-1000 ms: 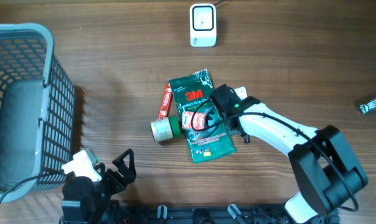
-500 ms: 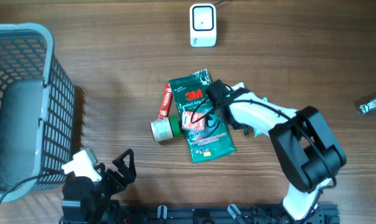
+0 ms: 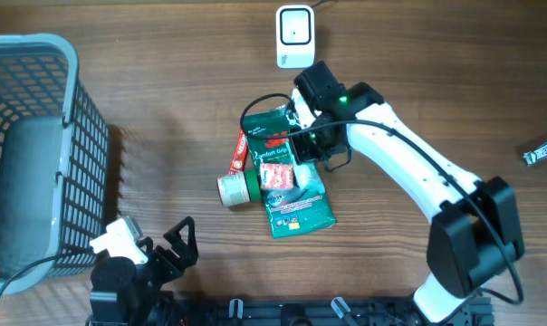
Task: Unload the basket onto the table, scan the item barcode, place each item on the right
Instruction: 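Lower the right gripper and grasp the pale green wipes pack, then lift the wipes pack and carry it up toward the scanner, then hold the wipes pack in front of the white scanner, then carry the wipes pack to the right edge and release it, then move the right gripper to the pile and grasp the orange packet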
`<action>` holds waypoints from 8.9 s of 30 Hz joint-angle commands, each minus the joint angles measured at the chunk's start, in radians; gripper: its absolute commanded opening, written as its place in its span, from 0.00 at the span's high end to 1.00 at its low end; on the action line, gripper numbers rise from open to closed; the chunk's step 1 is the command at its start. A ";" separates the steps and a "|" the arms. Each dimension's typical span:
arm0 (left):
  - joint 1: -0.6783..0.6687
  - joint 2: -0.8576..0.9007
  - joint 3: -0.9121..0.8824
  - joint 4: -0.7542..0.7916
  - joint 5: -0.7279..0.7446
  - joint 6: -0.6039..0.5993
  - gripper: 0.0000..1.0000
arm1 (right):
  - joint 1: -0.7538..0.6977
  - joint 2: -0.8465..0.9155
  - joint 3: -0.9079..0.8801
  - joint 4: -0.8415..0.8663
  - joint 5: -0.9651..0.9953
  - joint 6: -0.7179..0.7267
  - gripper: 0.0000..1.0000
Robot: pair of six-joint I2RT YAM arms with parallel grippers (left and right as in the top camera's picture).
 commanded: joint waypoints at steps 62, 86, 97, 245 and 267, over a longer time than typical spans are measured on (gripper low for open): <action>0.006 -0.001 -0.005 0.003 0.005 -0.002 0.00 | -0.086 -0.228 -0.018 -0.037 -0.735 0.391 0.94; 0.006 -0.001 -0.005 0.003 0.005 -0.002 0.00 | -0.418 -0.223 -0.026 0.257 -1.408 1.010 0.96; 0.006 -0.001 -0.005 0.003 0.005 -0.002 0.00 | -0.502 -0.223 -0.026 0.240 -1.408 0.740 0.96; 0.006 -0.001 -0.005 0.003 0.005 -0.002 0.00 | 0.093 0.036 0.057 -0.064 0.018 0.283 0.20; 0.006 -0.001 -0.005 0.003 0.005 -0.002 0.00 | 0.102 0.041 -0.169 0.533 -0.099 0.431 0.96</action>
